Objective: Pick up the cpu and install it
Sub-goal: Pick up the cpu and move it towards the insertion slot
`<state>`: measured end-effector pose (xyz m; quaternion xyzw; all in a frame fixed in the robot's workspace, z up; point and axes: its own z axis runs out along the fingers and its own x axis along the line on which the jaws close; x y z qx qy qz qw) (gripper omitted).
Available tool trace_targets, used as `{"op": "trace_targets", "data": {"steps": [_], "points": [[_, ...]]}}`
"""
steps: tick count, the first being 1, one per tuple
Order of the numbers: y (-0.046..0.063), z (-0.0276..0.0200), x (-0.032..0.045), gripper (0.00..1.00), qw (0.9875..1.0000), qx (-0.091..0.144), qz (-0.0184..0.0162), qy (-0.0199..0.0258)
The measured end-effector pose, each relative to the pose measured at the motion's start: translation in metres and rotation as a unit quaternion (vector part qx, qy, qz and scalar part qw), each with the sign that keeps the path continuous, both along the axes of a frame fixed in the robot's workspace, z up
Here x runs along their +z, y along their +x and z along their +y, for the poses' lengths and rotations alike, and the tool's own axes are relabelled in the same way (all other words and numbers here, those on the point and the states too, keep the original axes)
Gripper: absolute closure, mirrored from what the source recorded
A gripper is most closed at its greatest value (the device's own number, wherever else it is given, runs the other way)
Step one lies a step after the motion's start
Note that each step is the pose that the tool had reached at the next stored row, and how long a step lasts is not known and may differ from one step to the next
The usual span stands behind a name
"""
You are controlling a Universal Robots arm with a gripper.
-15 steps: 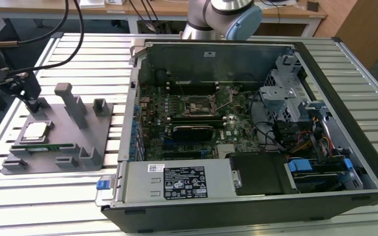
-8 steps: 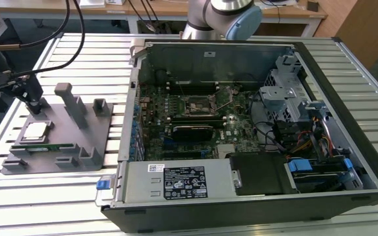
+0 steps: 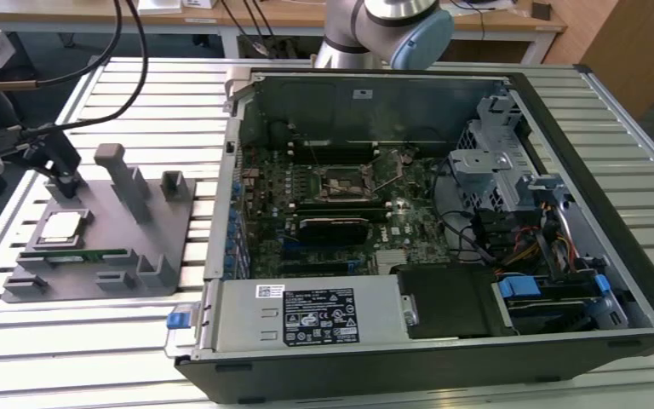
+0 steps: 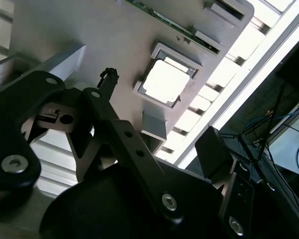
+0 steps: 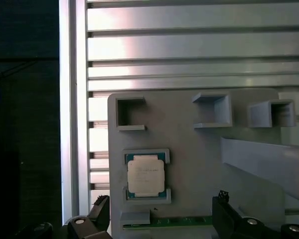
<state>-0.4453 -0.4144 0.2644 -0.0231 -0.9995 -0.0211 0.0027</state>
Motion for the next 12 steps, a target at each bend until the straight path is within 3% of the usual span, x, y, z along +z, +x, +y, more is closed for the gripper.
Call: {"op": "trace_targets", "data": {"steps": [12], "points": [[0.000, -0.0002, -0.0199, 0.11, 1.0000, 0.002, 0.0007, -0.0001]]}}
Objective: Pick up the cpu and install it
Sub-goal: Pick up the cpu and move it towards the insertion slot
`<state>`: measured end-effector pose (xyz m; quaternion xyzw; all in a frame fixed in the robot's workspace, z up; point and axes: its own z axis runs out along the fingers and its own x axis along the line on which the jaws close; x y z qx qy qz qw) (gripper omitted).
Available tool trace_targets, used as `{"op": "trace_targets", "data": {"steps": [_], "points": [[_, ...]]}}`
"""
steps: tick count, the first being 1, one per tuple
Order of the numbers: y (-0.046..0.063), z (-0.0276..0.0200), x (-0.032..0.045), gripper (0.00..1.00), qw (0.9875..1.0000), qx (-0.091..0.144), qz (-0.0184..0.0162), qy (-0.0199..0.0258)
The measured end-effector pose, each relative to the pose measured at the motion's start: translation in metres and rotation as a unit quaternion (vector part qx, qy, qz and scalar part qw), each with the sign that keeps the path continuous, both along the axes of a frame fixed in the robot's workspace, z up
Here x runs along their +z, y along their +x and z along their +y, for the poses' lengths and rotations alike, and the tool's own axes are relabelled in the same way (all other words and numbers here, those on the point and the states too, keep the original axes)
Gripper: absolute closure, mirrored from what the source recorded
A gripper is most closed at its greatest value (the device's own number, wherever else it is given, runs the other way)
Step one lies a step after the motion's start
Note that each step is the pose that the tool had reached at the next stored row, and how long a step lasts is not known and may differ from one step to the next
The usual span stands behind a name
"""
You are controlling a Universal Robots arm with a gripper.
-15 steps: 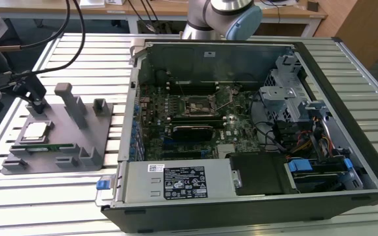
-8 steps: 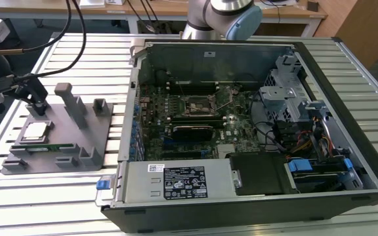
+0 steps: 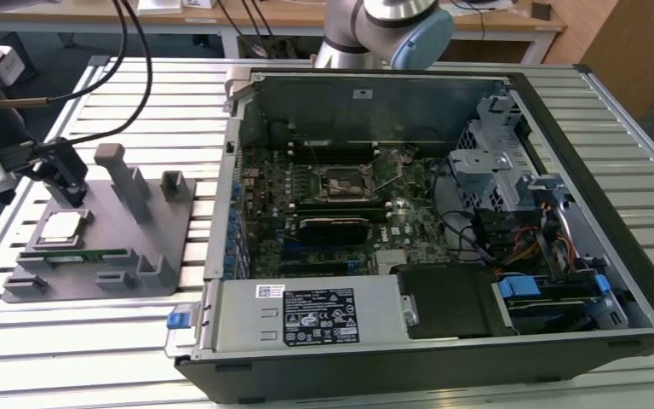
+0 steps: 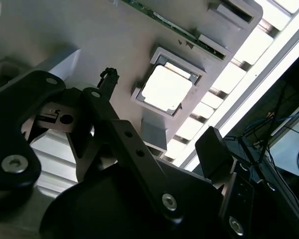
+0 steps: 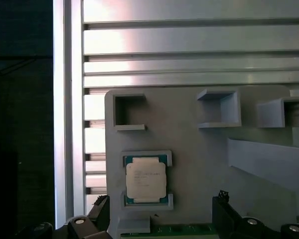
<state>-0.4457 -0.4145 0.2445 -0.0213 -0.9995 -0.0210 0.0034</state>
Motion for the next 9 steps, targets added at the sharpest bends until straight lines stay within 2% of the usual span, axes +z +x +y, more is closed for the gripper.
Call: {"op": "trace_targets", "data": {"steps": [9], "points": [[-0.003, 0.0000, -0.0146, 0.11, 1.0000, 0.000, 0.0001, 0.0000]]}}
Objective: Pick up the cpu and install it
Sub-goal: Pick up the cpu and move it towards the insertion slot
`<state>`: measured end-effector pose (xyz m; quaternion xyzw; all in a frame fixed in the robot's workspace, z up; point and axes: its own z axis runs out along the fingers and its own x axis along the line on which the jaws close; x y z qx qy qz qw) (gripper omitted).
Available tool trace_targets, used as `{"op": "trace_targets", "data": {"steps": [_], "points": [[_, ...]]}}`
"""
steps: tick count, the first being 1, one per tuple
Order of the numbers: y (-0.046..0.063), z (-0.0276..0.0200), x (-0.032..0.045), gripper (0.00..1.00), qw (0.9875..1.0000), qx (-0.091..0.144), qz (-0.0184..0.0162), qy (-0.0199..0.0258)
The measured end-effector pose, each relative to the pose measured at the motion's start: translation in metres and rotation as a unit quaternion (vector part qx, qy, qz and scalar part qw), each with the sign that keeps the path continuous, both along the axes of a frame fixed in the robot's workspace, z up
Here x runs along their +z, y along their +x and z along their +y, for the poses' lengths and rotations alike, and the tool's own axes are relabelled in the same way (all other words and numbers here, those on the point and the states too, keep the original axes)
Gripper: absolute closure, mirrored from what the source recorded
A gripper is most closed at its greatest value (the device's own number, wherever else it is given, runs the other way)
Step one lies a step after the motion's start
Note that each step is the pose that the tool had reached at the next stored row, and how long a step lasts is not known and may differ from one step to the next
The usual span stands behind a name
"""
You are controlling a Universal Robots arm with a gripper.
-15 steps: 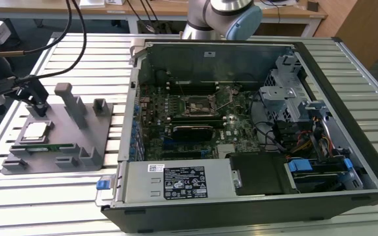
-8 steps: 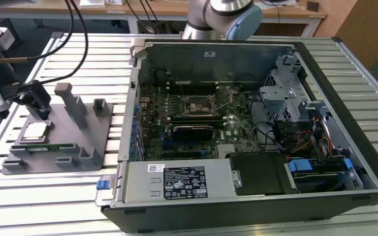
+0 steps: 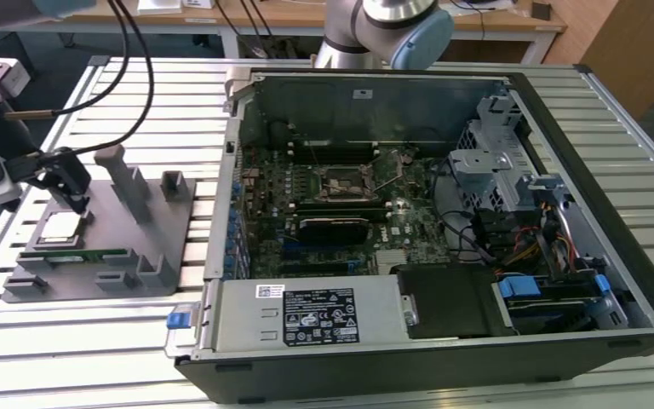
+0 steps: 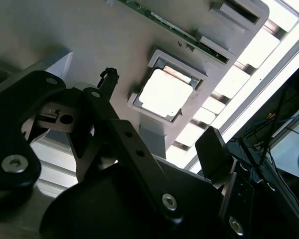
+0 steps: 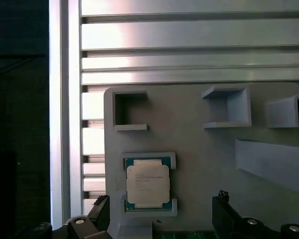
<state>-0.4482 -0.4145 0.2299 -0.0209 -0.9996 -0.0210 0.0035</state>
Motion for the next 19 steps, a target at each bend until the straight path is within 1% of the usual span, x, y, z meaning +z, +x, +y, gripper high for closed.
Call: {"op": "trace_targets", "data": {"steps": [3, 4, 8, 15, 19], "points": [[0.000, 0.0000, -0.0050, 0.12, 1.0000, 0.000, 0.0000, 0.0000], [-0.001, 0.0000, -0.0065, 0.19, 1.0000, 0.000, 0.0000, 0.0000], [-0.004, 0.0000, -0.0122, 0.19, 1.0000, 0.001, 0.0000, 0.0000], [-0.009, -0.0001, -0.0218, 0.19, 0.9999, 0.011, -0.0001, 0.0000], [-0.009, 0.0001, -0.0227, 0.19, 0.9999, 0.011, 0.0001, -0.0001]]}}
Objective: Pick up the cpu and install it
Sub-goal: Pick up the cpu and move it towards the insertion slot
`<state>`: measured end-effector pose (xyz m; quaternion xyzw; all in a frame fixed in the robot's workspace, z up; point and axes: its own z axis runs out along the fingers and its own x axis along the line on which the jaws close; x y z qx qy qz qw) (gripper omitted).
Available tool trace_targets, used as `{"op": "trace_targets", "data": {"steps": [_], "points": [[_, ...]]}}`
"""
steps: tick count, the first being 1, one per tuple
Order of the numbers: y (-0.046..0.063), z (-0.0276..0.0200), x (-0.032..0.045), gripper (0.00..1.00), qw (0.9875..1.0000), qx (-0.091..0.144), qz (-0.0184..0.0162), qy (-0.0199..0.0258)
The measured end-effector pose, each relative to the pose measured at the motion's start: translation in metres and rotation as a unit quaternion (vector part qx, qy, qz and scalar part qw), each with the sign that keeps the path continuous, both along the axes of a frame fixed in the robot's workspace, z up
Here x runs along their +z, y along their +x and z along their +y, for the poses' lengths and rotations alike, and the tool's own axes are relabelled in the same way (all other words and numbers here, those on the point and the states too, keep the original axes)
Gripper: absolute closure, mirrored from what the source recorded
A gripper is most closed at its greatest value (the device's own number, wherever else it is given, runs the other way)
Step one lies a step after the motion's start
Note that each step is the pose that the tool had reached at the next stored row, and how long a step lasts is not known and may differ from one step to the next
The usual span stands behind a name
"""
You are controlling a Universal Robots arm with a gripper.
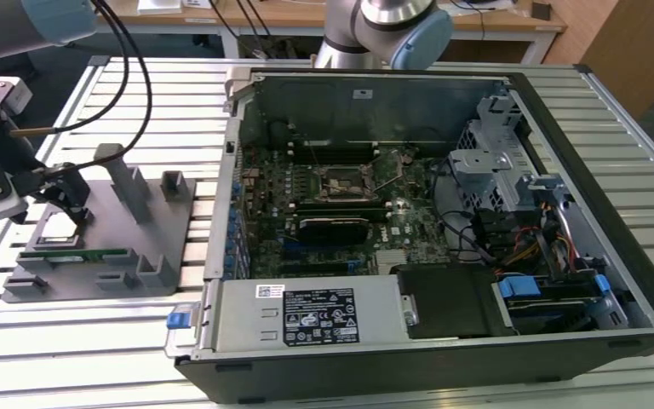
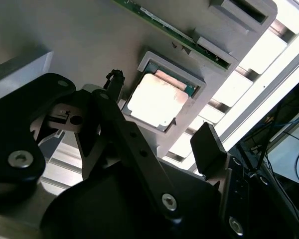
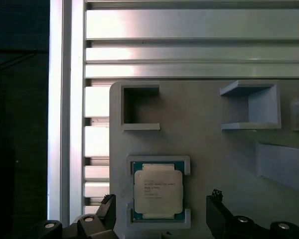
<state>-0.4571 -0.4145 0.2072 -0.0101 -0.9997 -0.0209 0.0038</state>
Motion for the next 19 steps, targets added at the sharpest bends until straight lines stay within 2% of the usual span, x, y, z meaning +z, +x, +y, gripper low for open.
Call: {"op": "trace_targets", "data": {"steps": [6, 11, 19], "points": [[0.0000, 0.0000, -0.0002, 0.19, 1.0000, 0.001, -0.0001, -0.0001], [0.0000, 0.0000, -0.0018, 0.19, 0.9998, 0.020, -0.0002, 0.0000], [0.0000, 0.0000, -0.0063, 0.19, 0.9998, 0.021, -0.0001, -0.0001]]}}
